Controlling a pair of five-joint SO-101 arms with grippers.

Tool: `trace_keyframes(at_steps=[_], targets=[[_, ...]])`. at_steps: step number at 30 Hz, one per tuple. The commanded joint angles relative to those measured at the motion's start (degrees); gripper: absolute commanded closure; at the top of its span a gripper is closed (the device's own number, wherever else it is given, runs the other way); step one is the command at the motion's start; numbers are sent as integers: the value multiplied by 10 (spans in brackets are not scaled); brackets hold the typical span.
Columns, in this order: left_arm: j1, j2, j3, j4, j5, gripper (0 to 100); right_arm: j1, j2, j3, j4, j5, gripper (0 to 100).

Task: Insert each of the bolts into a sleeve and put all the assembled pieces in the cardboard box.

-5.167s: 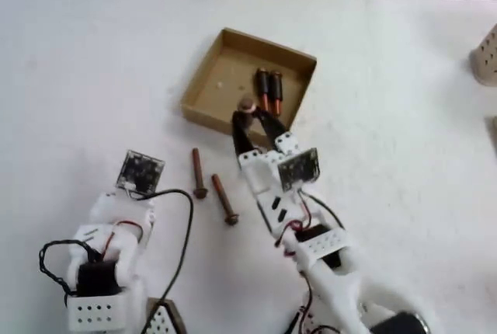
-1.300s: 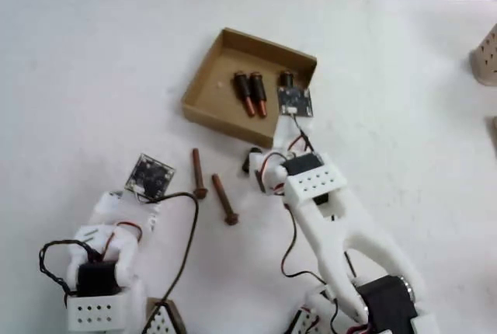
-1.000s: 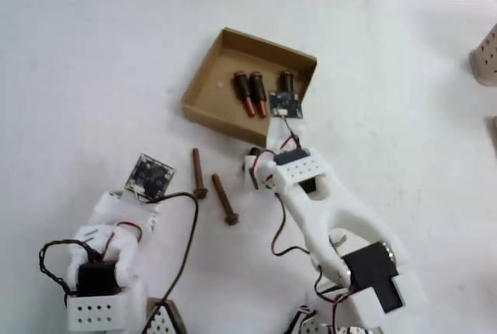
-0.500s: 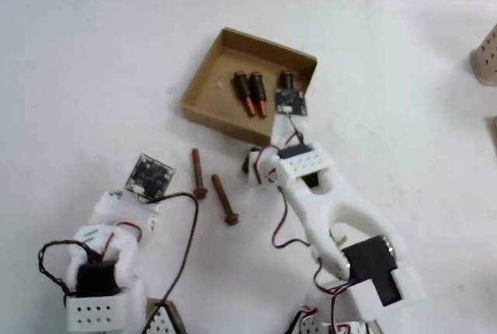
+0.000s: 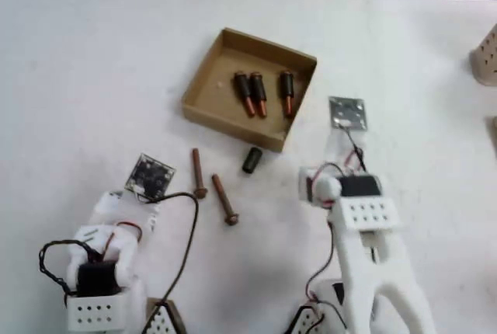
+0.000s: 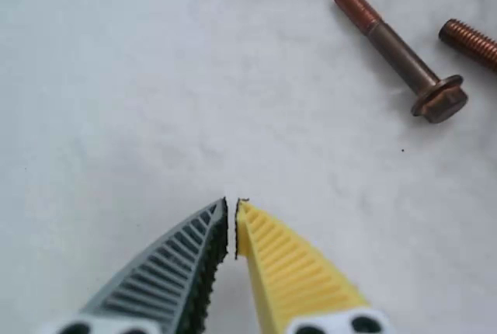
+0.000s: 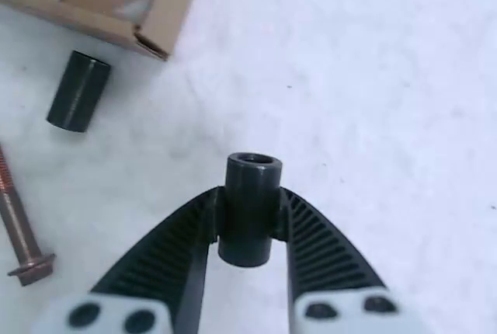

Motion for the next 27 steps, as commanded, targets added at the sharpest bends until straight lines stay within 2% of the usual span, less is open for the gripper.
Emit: trace_keyframes(at_steps=[1, 5, 9, 18, 21, 27], targets=[[-7, -2, 0, -9, -2, 945, 101, -83, 51, -31, 43, 981], [-7, -2, -9, -40, 8, 946, 204, -120, 115, -76, 81, 981], [-13, -2, -44, -21, 70, 946, 272, -134, 151, -91, 120, 981], [-12, 16, -185, 47, 72, 947, 321, -133, 178, -95, 171, 981], [-12, 101, -239, 47, 76, 947, 323, -137, 187, -95, 185, 981], [-1, 368, -373, 46, 76, 943, 321, -137, 189, -95, 191, 981]])
